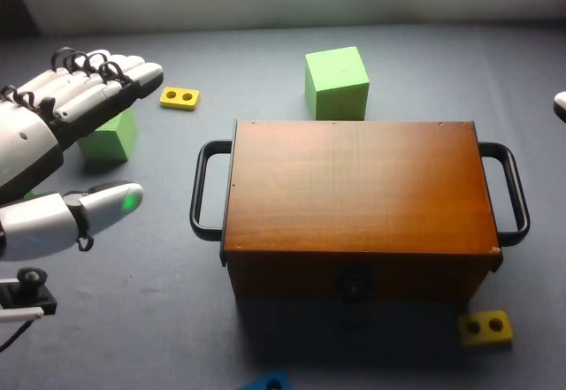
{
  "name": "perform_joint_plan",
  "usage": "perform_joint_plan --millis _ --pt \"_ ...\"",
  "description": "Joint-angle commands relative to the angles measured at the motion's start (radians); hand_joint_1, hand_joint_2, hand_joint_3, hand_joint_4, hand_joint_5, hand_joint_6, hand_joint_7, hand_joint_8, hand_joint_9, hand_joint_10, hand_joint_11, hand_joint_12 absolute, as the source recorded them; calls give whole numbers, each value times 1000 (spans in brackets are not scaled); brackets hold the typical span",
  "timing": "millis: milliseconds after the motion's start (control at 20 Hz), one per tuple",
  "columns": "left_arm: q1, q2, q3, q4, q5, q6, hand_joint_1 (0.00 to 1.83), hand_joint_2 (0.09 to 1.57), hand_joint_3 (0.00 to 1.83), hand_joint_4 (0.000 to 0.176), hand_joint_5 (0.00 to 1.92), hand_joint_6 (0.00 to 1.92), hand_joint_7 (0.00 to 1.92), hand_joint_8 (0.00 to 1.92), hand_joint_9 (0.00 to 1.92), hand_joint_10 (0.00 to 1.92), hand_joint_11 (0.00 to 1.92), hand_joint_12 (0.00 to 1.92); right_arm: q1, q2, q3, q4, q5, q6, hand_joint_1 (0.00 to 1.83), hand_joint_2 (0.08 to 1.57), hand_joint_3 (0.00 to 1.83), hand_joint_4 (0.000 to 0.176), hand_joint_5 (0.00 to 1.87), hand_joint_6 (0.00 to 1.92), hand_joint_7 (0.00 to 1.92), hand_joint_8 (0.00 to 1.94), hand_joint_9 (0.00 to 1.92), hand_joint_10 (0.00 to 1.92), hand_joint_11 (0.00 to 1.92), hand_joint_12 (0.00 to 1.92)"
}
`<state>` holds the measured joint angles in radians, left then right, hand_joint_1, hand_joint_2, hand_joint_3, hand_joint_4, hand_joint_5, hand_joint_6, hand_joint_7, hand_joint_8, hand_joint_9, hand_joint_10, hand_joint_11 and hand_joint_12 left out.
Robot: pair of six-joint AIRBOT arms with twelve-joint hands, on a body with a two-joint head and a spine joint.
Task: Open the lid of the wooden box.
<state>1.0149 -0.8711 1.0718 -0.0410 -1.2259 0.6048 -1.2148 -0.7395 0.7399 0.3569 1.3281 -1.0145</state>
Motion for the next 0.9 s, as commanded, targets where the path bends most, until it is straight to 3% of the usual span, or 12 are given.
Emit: perform_joint_plan --millis 0,500,650,850 --pt "-3 -4 2 -17 -125 -5 230 1388 15 0 0 0 0 0 0 0 0 0 -1 4 1 -2 124 4 548 1368 26 0 0 0 0 0 0 0 0 0" --pt "27 29 -9 0 -60 -5 315 1394 1 0 0 0 0 0 0 0 0 0 -1 4 7 5 62 -3 515 1381 9 0 0 0 0 0 0 0 0 0" --pt "30 41 -14 27 -13 -7 198 1416 8 0 0 0 0 0 0 0 0 0 -1 4 12 3 18 -4 536 1380 6 0 0 0 0 0 0 0 0 0" --pt "40 44 -15 59 47 -27 204 1433 10 0 0 0 0 0 0 0 0 0 -1 4 19 0 -34 -6 484 1355 0 0 0 0 0 0 0 0 0 0"
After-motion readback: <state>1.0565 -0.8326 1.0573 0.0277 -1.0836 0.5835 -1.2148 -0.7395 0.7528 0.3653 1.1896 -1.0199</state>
